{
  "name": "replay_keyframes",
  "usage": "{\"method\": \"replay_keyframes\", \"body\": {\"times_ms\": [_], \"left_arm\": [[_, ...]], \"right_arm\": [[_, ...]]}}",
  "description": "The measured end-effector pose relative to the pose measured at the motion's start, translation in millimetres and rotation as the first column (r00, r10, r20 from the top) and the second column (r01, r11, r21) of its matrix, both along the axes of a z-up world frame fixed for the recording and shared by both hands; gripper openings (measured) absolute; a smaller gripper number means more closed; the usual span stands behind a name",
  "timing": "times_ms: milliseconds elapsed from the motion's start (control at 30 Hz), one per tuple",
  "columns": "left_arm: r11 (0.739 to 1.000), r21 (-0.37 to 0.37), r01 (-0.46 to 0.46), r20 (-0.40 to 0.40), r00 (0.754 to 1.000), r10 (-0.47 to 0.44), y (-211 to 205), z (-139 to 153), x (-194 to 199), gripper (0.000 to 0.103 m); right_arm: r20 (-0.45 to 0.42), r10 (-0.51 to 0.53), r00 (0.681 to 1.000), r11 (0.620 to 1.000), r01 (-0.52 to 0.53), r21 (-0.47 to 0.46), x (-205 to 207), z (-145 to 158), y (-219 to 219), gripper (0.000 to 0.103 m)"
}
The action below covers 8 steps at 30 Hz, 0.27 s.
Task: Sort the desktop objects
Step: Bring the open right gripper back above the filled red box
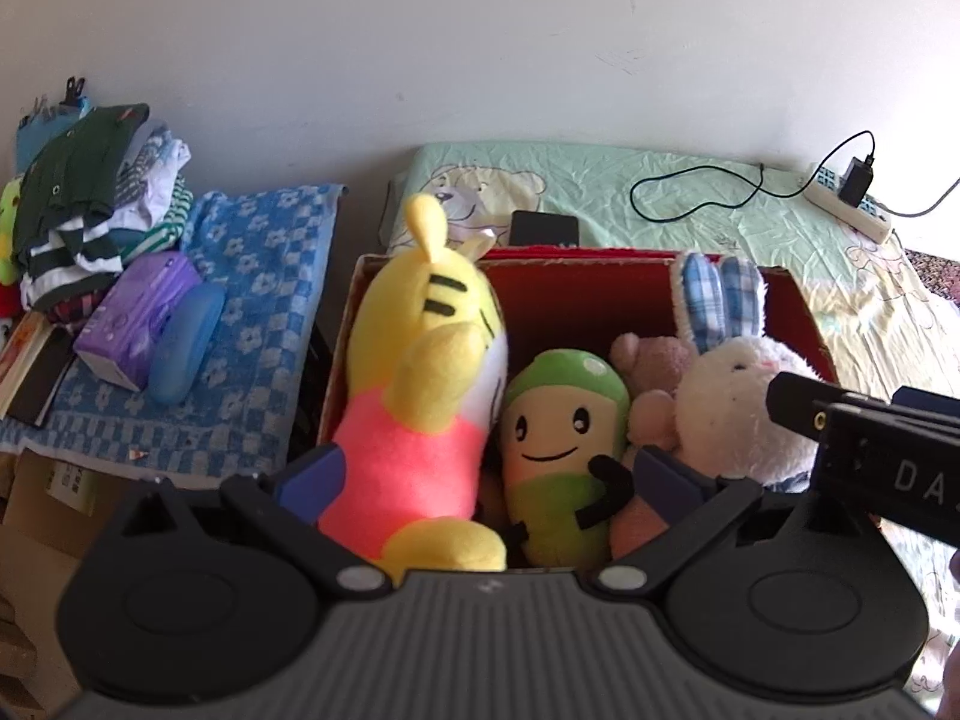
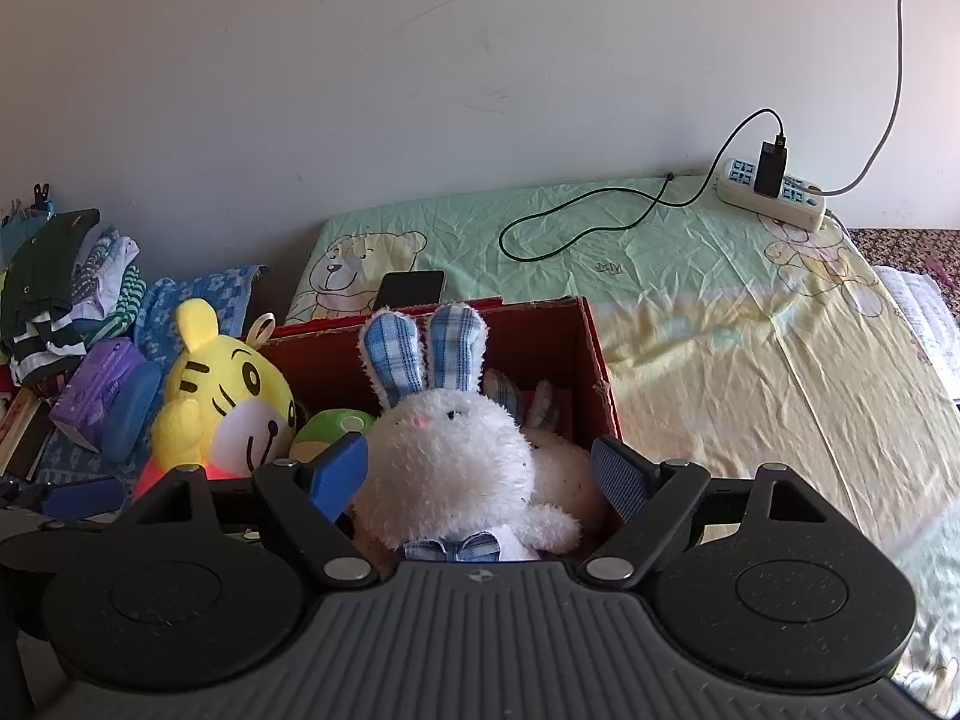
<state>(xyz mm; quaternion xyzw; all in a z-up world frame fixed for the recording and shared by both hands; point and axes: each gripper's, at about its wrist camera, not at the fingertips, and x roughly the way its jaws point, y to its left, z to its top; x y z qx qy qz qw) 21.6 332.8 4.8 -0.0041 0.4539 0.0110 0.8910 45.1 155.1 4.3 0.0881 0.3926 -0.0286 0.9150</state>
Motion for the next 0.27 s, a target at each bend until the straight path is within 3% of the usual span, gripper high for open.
{"method": "replay_keyframes", "body": {"times_ms": [267], "left_arm": [[1.0, 0.013, -0.027, 0.001, 1.0, 0.027, 4.2, -2.3, 0.6, 0.101]], "right_arm": [[0.017, 0.0, 1.0, 1.0, 0.0, 0.002, -0.1, 1.5, 2.6, 0.084]]}}
